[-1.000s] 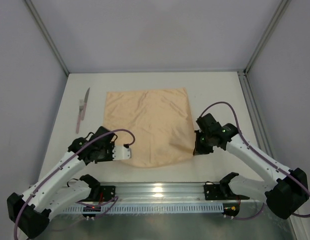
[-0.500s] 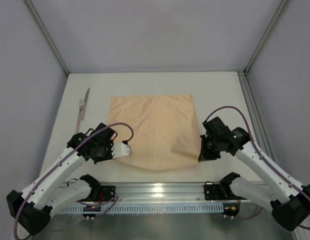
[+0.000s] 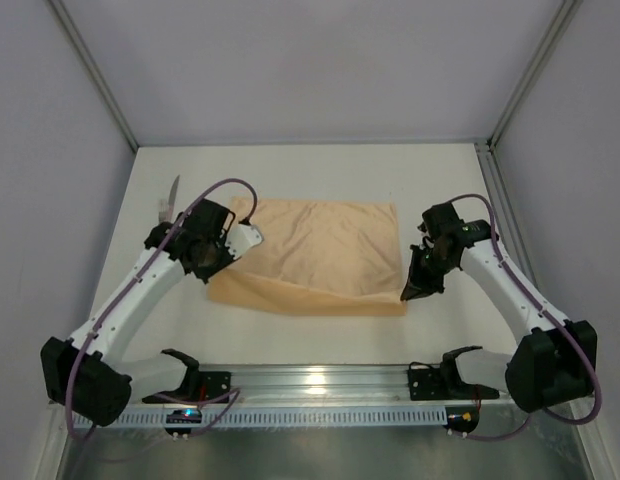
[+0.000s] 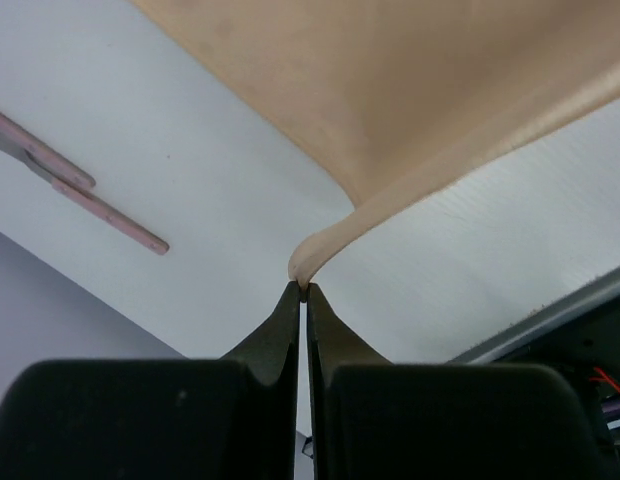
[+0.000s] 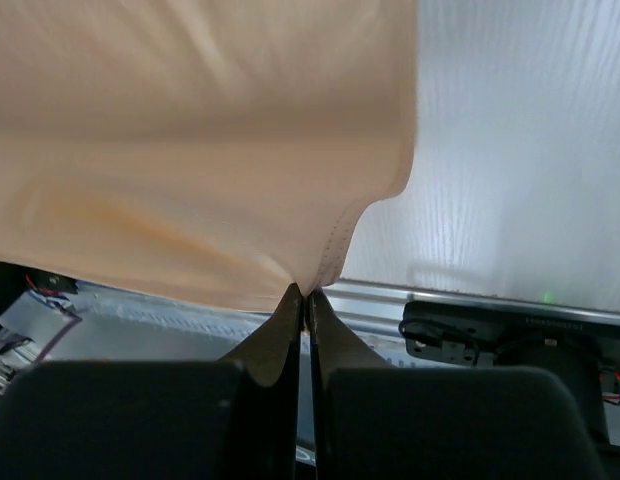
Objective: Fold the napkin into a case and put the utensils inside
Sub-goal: Fold and flatten the napkin at the center of the board.
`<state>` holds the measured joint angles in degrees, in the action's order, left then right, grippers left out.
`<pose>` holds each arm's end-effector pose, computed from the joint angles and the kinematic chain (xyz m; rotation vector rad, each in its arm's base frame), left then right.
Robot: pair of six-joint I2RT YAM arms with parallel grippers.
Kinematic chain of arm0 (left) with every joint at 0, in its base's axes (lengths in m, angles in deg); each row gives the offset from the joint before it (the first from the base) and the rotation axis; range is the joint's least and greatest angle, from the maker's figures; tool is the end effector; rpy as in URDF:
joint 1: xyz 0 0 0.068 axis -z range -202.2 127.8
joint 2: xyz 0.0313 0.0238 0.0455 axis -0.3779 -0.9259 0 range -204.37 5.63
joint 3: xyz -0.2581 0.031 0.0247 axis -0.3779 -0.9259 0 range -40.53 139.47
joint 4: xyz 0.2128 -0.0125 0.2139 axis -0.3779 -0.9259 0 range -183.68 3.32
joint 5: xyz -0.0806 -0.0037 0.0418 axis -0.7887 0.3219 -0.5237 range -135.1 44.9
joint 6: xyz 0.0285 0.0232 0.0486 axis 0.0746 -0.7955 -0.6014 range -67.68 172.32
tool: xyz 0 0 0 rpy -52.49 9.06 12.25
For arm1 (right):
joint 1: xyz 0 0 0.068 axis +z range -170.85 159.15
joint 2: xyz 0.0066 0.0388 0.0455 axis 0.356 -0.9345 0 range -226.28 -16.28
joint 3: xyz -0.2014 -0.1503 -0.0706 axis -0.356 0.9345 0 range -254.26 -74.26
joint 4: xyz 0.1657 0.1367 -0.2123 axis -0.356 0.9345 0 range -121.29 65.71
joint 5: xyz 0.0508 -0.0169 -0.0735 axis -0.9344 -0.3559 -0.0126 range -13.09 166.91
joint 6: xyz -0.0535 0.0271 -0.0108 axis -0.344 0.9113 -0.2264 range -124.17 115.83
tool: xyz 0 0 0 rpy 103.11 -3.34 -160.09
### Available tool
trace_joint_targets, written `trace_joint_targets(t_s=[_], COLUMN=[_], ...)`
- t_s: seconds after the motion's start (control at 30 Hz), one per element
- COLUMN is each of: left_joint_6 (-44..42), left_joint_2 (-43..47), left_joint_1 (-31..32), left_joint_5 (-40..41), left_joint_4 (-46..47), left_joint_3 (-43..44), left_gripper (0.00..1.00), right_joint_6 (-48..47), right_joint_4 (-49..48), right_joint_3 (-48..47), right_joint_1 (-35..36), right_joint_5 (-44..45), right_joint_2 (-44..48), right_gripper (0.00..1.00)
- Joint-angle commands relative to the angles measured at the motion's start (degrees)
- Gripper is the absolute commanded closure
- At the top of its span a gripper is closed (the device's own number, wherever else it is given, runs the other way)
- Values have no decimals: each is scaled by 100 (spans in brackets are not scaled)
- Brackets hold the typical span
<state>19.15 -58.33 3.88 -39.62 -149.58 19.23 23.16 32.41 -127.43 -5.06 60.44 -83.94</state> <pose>0.2240 -0.1049 0.2687 1.3333 2.3983 0.1655 0.2295 0.0784 0.2173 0.2579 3.0015 0.5199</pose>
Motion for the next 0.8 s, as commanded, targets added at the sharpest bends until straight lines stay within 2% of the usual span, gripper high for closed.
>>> trace_joint_targets(t_s=[0.0, 0.13, 0.2, 0.33, 0.43, 0.67, 0.77], left_joint_6=[294, 48, 12, 91, 56, -58, -32], left_joint_2=[-841, -1749, -2371, -3435, -4025, -4624, -4914], left_joint_1=[-507, -596, -657, -973, -1263, -1404, -1457], left_joint_5=[94, 77, 59, -20, -90, -380, -398], left_joint_4=[848, 1313, 1569, 1903, 2306, 2888, 3072], left_joint_3=[587, 1106, 1334, 2317, 2714, 3049, 3137], left_gripper=[100, 100, 100, 100, 100, 100, 100], right_joint_6=[-492, -483, -518, -527, -431, 26, 395], right_joint_4=[-569, -1271, -1351, -1361, -1325, -1343, -1597], right_joint_3=[-650, -1213, -1599, -2346, -3100, -4060, -4123], right_joint_1=[-419, -524, -620, -849, -937, -981, -1087], right_joint_5=[257, 197, 153, 240, 311, 117, 127], right_joint_2=[-501, -1494, -2186, -3162, -3726, -4878, -5142], right_gripper=[97, 97, 97, 97, 97, 97, 97])
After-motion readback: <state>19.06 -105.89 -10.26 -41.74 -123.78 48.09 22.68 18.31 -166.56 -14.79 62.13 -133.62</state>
